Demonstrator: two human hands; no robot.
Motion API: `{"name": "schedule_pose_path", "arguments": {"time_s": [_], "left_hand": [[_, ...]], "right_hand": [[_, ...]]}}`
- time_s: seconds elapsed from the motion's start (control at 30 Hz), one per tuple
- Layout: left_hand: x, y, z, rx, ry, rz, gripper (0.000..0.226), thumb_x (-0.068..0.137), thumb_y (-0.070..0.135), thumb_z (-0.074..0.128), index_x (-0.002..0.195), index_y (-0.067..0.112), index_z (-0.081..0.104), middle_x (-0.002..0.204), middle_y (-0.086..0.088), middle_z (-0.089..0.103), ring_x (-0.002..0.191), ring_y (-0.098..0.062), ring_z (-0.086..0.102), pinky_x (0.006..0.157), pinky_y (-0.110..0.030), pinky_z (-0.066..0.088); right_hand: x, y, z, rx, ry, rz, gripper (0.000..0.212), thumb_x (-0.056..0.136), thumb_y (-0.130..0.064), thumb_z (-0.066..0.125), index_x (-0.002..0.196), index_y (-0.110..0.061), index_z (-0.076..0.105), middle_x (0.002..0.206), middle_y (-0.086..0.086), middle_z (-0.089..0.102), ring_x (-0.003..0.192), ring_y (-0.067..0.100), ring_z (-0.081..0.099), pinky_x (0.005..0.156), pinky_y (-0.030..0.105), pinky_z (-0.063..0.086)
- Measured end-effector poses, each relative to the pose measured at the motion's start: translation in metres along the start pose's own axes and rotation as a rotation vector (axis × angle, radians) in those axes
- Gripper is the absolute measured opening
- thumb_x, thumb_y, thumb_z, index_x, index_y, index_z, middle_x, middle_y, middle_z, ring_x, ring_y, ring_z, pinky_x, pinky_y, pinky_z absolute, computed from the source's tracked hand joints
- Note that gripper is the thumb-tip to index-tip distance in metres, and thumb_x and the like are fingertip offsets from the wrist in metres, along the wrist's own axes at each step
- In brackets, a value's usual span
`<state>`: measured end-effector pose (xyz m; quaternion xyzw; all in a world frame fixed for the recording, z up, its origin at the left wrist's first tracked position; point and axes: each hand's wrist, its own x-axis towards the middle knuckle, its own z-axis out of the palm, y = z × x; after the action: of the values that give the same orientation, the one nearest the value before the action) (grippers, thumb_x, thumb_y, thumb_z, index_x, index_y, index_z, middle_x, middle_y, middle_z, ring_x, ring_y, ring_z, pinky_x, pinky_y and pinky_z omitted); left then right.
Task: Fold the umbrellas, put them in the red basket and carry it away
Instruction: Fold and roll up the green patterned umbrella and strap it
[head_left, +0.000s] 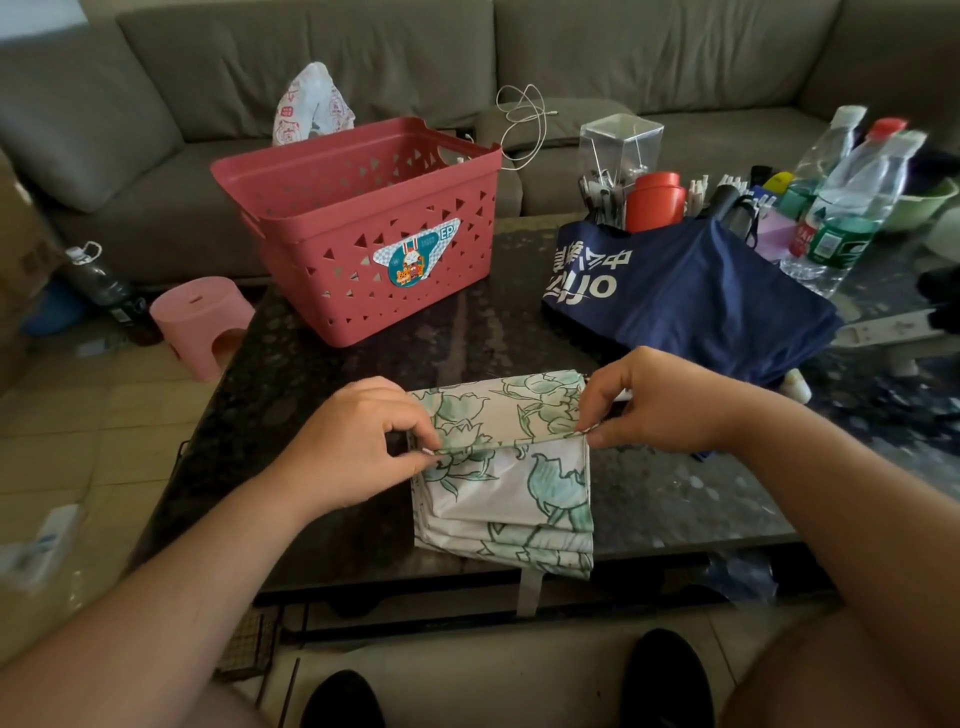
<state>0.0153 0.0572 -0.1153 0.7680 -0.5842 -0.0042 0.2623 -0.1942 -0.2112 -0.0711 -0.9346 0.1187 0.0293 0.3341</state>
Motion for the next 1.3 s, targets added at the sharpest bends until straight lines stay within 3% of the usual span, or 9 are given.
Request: {"name": "schedule_pose_path", "arguments": {"time_s": [0.17,0.3,0.43,0.53,0.7,0.93,1.03,1.17,1.3], "left_hand": [[-0.005,0.000,0.007,0.167,-0.003,0.084,0.026,0.073,0.035,0.091,0.094,0.035,0.076,0.104,0.022,0.068,0.107,-0.011,0.060,0.097,-0.041,0.048],[-0.009,0.002,0.017,0.181,0.039,0.138,0.015,0.073,0.026,0.082,0.084,0.034,0.076,0.096,0.020,0.069,0.101,-0.011,0.061,0.091,-0.043,0.048],[-0.012,0.009,0.025,0.026,0.090,-0.074,0.021,0.076,0.020,0.083,0.082,0.038,0.074,0.088,0.017,0.055,0.083,-0.003,0.054,0.078,-0.029,0.045],[-0.015,0.007,0.027,-0.074,-0.035,-0.148,0.019,0.079,0.024,0.085,0.081,0.039,0.074,0.086,0.013,0.059,0.081,-0.006,0.059,0.070,-0.032,0.051],[-0.018,0.004,0.027,-0.072,-0.114,-0.185,0.011,0.081,0.039,0.083,0.084,0.041,0.072,0.081,0.015,0.063,0.080,-0.006,0.061,0.071,-0.035,0.055],[-0.021,0.011,0.030,-0.087,-0.199,-0.249,0.020,0.081,0.057,0.080,0.077,0.041,0.070,0.079,0.021,0.069,0.077,-0.004,0.065,0.071,-0.033,0.056],[-0.022,0.016,0.028,-0.186,-0.193,-0.365,0.031,0.077,0.057,0.086,0.087,0.036,0.064,0.083,0.020,0.071,0.071,-0.004,0.065,0.069,-0.031,0.057],[-0.021,0.020,0.028,-0.209,-0.330,-0.473,0.037,0.078,0.043,0.089,0.094,0.036,0.056,0.084,0.020,0.074,0.061,0.001,0.060,0.072,-0.036,0.058],[-0.021,0.019,0.029,-0.283,-0.272,-0.596,0.039,0.080,0.039,0.088,0.097,0.035,0.053,0.083,0.006,0.076,0.067,-0.004,0.063,0.073,-0.037,0.056]], "right_hand": [[0.002,0.002,0.010,-0.053,-0.049,0.030,0.021,0.077,-0.026,0.091,0.080,-0.041,0.077,0.092,-0.017,0.075,0.090,0.002,0.068,0.089,0.035,0.058],[0.001,0.003,0.011,-0.068,-0.091,0.041,0.021,0.077,-0.024,0.091,0.078,-0.040,0.077,0.088,-0.018,0.074,0.085,0.001,0.067,0.084,0.029,0.056],[0.004,0.005,0.010,-0.053,-0.073,0.039,0.020,0.077,-0.024,0.091,0.079,-0.038,0.077,0.079,-0.003,0.071,0.071,0.011,0.065,0.076,0.035,0.055],[0.004,0.005,0.009,-0.040,-0.105,0.038,0.019,0.078,-0.023,0.091,0.079,-0.036,0.077,0.077,0.002,0.069,0.064,0.007,0.058,0.068,0.029,0.051],[0.003,0.005,0.020,-0.098,-0.178,0.061,0.015,0.080,-0.020,0.087,0.079,-0.030,0.075,0.063,-0.016,0.062,0.058,-0.003,0.053,0.059,0.012,0.044],[0.007,0.012,0.030,-0.137,-0.248,0.117,0.012,0.083,-0.022,0.084,0.083,-0.028,0.074,0.068,-0.027,0.064,0.064,-0.008,0.058,0.062,0.009,0.043],[0.010,0.015,0.034,-0.168,-0.248,0.123,0.011,0.084,-0.023,0.083,0.085,-0.027,0.073,0.067,-0.030,0.062,0.064,-0.010,0.057,0.062,0.009,0.041],[0.013,0.018,0.036,-0.169,-0.251,0.142,0.013,0.084,-0.023,0.084,0.083,-0.030,0.072,0.068,-0.027,0.064,0.064,-0.010,0.058,0.066,0.012,0.044],[0.013,0.016,0.034,-0.155,-0.247,0.146,0.018,0.084,-0.022,0.083,0.078,-0.033,0.071,0.064,-0.028,0.062,0.062,-0.009,0.057,0.065,0.014,0.044]]}}
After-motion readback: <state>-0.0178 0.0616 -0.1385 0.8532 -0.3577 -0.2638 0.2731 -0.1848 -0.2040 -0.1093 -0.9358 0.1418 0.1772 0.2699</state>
